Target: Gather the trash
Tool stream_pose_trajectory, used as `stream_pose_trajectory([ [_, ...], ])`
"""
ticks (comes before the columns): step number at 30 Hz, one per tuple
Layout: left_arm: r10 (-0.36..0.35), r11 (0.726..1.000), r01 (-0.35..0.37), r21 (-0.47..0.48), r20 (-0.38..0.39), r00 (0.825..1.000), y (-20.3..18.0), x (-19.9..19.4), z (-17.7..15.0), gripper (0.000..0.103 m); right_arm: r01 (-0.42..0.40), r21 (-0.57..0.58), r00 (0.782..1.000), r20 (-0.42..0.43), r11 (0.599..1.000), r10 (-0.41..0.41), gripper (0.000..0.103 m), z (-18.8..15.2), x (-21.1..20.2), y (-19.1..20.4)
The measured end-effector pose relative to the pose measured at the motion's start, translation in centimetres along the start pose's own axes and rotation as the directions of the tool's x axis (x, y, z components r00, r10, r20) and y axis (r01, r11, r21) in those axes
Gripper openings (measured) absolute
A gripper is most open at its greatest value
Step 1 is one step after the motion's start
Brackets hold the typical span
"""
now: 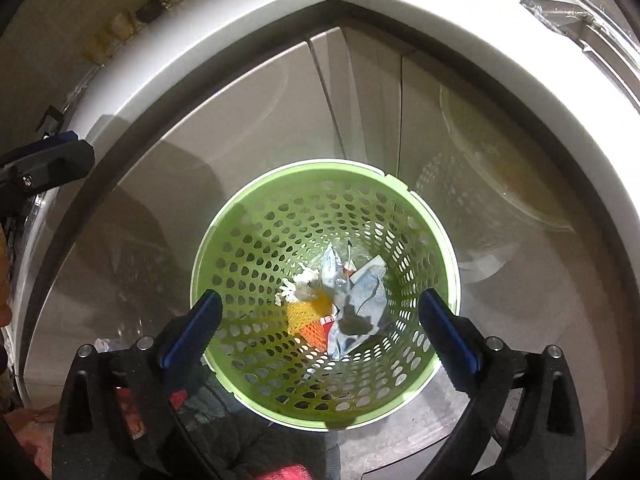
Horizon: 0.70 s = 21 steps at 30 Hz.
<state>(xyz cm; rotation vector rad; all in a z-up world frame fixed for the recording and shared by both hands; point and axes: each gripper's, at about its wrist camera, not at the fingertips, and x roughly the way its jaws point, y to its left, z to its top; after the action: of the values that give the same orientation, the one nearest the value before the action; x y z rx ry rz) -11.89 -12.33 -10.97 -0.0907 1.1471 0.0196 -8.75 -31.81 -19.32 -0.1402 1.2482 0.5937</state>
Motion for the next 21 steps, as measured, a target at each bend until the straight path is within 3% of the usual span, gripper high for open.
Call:
stream_pose_trajectory([
  [7,0.022,1.0,-0.022,-0.012,0.069,0.997,-0.2,-3.0,1.2,0.092,0.044,0.015,0.994,0.099,0.999,-0.045,0.1,1.8,-5.7,0.2],
  [12,0.044,0.999,-0.038,-0.037,0.157,0.987,-0.1,-6.7,3.1,0.093,0.058,0.062,0.976,0.208,0.996,-0.07,0.101,3.7,-11.5,0.2],
  [16,0.074,0.996,-0.058,-0.07,0.26,0.963,-0.6,-11.0,5.0,0.095,0.077,0.039,0.949,0.305,0.996,-0.086,0.101,5.4,-16.8,1.0],
  [21,0.121,0.992,-0.094,-0.086,0.391,0.912,-1.8,-17.1,7.0,0.095,0.089,0.015,0.9,0.428,0.996,-0.086,0.101,7.3,-23.6,2.1],
])
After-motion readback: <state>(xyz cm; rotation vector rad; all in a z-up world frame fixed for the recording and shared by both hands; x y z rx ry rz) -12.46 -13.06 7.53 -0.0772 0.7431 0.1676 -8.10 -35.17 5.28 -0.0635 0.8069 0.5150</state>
